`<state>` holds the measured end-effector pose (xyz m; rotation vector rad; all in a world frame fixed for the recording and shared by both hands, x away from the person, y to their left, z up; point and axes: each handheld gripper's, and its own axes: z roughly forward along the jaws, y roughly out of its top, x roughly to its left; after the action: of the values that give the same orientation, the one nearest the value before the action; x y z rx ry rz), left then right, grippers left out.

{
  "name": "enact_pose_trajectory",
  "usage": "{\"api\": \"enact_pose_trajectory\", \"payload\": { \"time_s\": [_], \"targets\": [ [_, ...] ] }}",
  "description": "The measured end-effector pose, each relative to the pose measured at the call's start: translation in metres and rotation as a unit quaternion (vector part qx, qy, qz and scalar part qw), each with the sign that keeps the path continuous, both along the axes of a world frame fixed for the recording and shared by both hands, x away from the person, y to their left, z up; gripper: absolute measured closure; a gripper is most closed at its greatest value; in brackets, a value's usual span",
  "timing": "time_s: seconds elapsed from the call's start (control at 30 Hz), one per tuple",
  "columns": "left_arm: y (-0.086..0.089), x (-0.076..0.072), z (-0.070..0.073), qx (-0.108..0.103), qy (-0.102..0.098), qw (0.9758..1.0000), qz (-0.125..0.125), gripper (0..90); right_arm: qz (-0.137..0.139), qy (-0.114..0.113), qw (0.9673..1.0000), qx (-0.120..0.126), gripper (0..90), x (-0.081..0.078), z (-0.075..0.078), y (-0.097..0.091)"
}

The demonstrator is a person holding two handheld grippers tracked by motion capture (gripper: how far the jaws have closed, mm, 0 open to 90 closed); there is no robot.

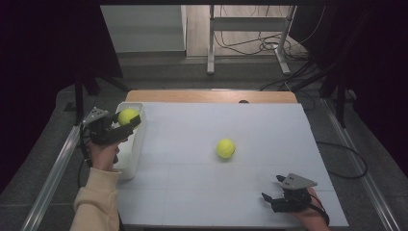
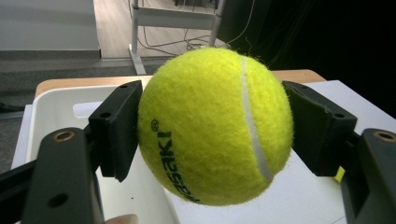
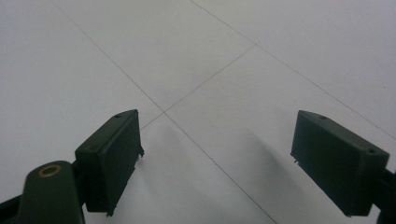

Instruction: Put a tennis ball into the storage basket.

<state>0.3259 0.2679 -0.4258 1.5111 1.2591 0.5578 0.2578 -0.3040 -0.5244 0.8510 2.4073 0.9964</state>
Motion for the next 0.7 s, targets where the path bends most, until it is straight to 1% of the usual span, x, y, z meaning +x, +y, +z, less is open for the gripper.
{"api": "enact_pose_trajectory", "payload": {
  "time_s": [0.47, 0.57, 0.63, 0.7],
  "targets": [
    [0.003, 0.002, 0.0, -0.001, 0.002, 1.0, 0.006, 25.8, 0.001, 0.004, 1.0, -0.001, 16.6, 0.001, -0.001, 0.0],
    [0.0, 0.005, 0.003, 0.003, 0.002, 1.0, 0.004, 25.8, -0.001, 0.003, 1.0, -0.003, 16.6, 0.001, -0.001, 0.0],
    [-0.002, 0.009, 0.005, 0.006, 0.005, 1.0, 0.003, 25.8, -0.003, 0.001, 1.0, -0.001, 16.6, 0.0, -0.001, 0.0],
    [-0.006, 0.015, 0.007, 0.013, 0.011, 0.9998, 0.005, 25.9, -0.001, -0.001, 1.0, 0.001, 16.6, 0.0, 0.0, 0.0]
  ]
}}
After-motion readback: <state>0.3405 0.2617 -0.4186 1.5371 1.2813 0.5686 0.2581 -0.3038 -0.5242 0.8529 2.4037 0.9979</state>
